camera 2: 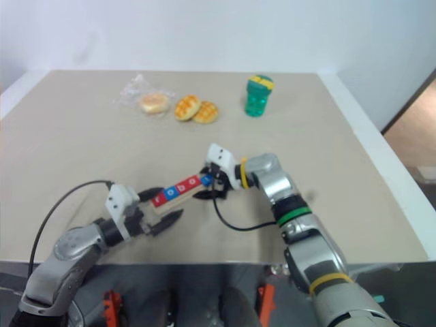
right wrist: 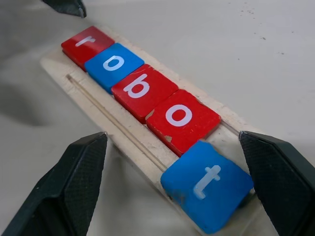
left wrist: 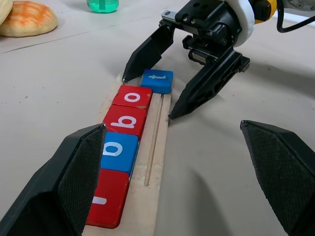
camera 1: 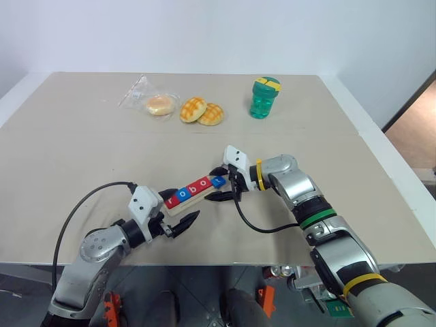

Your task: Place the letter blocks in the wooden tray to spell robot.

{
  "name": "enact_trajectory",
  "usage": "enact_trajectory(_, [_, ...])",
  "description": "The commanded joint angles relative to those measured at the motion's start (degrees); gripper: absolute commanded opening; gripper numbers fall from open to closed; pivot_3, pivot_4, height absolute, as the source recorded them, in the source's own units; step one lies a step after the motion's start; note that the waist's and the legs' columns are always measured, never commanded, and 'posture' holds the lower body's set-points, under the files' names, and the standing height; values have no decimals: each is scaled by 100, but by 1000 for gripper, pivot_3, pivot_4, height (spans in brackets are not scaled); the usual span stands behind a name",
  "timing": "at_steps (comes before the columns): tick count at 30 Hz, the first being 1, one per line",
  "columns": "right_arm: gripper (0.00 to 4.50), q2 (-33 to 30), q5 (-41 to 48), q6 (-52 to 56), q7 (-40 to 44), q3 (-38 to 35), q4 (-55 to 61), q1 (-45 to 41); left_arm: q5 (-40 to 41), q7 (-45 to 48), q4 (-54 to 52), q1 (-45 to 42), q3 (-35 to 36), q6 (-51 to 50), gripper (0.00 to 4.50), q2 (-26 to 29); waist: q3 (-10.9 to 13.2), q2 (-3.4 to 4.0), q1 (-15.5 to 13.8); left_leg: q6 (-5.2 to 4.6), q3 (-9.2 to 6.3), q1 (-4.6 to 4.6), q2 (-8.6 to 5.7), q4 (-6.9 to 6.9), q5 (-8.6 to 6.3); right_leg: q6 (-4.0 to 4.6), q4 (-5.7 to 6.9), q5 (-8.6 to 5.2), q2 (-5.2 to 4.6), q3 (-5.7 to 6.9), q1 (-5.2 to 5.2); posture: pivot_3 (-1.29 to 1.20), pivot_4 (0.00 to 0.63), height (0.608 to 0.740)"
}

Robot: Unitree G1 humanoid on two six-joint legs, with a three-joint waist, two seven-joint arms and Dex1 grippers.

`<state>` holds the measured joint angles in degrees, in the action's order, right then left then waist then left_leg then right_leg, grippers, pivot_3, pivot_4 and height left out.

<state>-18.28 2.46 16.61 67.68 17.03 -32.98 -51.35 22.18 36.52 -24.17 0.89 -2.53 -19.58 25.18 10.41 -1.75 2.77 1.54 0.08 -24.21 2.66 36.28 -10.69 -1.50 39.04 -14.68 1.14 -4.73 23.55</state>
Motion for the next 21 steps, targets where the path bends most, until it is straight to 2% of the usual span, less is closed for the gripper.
enact_trajectory(1, [4450, 6, 249, 211, -20, -237, 590, -65, -21, 6, -117, 13, 40, 93, 4500, 26, 0, 1, 1, 0, 0, -1, 0, 0, 0, 0, 0, 0, 0, 0, 1, 0, 150, 740])
enact_trajectory(6, [4450, -45, 459, 568, -215, -411, 1238, 127, -8, 13, -134, -28, 63, 37, 4500, 47, 0, 0, -1, 0, -2, -2, 0, -1, 0, -1, 0, -2, 0, 1, 1, 0, 150, 740])
enact_trajectory(12, [4450, -183, 737, 1079, -866, -901, 2228, 541, 67, 34, -157, -78, 104, -40, 4500, 60, 0, 0, -2, 0, -2, -4, -2, -1, 0, -3, 0, -4, -2, 1, 1, 0, 150, 740])
enact_trajectory(13, [3908, -241, 784, 1156, -930, -952, 2430, 696, 109, 45, -164, -98, 112, -66, 4500, 50, 0, 0, -3, 0, -2, -5, -2, -1, 0, -3, -1, -4, -3, 0, 1, 0, 150, 740])
enact_trajectory(16, [2974, -429, 928, 1474, -1184, -1110, 3154, 1326, 346, 140, -245, -138, 159, -184, 4500, 65, 0, 0, -18, 0, -6, -6, -4, -2, 0, -6, -1, -9, -5, 4, -1, 0, 150, 740])
enact_trajectory(21, [1157, -669, 1113, 1918, -1514, -1210, 3903, 2031, 598, 301, -337, -180, 177, -409, 4500, 191, 0, 1, 8, 2, -2, -8, -6, -3, -1, -8, -1, -11, -6, -1, 3, 0, 150, 740])
